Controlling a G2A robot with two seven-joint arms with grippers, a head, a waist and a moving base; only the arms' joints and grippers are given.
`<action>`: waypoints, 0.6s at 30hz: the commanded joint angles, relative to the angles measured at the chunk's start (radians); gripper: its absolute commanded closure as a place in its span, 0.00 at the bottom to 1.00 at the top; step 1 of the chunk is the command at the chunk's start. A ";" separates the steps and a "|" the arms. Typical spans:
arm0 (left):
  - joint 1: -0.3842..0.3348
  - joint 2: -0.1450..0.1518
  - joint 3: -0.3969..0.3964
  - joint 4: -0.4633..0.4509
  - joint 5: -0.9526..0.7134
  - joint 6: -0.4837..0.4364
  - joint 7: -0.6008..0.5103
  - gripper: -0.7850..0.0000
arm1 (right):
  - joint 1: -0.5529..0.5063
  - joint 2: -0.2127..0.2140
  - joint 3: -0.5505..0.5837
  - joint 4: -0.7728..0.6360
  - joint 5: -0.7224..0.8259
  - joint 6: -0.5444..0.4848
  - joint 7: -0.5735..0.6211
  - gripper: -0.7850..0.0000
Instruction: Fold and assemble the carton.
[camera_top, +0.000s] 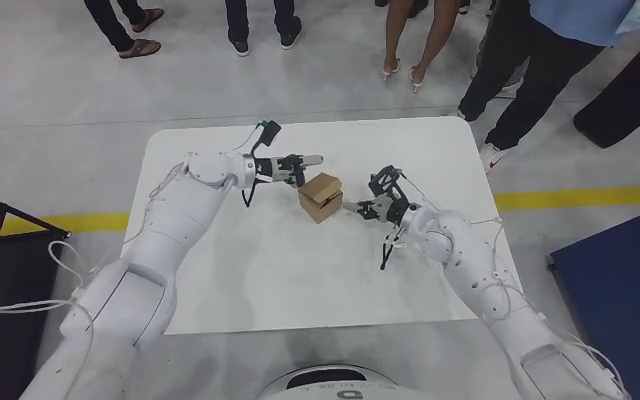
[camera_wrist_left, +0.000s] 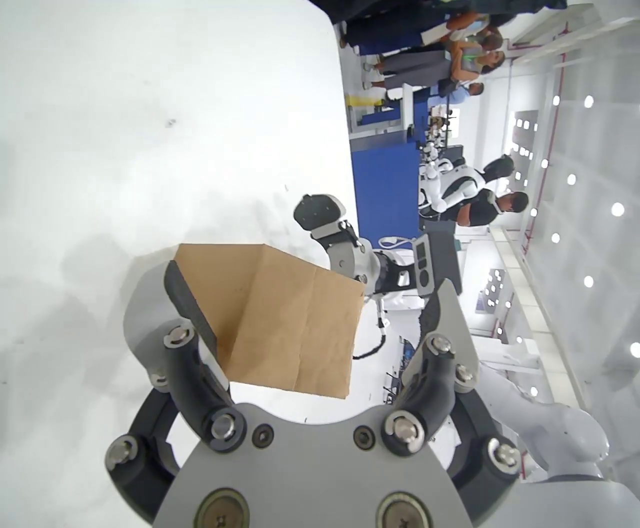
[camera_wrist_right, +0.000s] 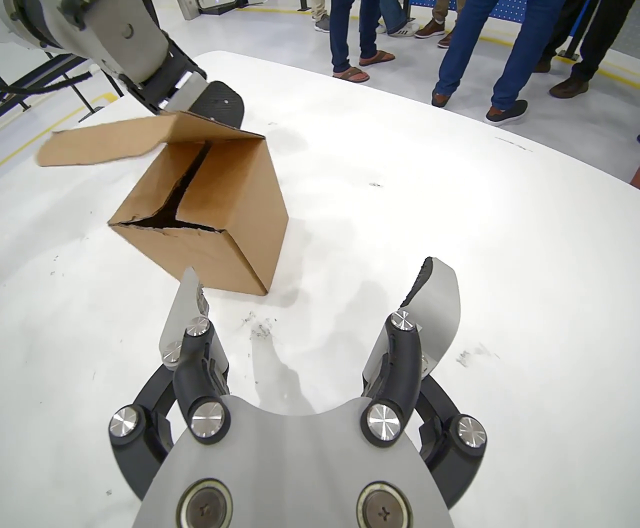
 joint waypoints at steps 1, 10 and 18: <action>0.000 -0.005 -0.002 0.026 -0.032 -0.018 -0.039 0.00 | 0.006 -0.001 -0.002 0.013 0.000 -0.004 -0.004 0.11; 0.041 -0.010 -0.009 0.041 -0.077 -0.053 -0.109 0.00 | 0.057 -0.015 -0.019 0.100 0.009 -0.027 -0.029 0.14; 0.063 0.006 -0.021 0.002 -0.023 -0.068 -0.090 0.00 | 0.101 -0.008 0.061 0.191 0.128 -0.076 -0.059 0.27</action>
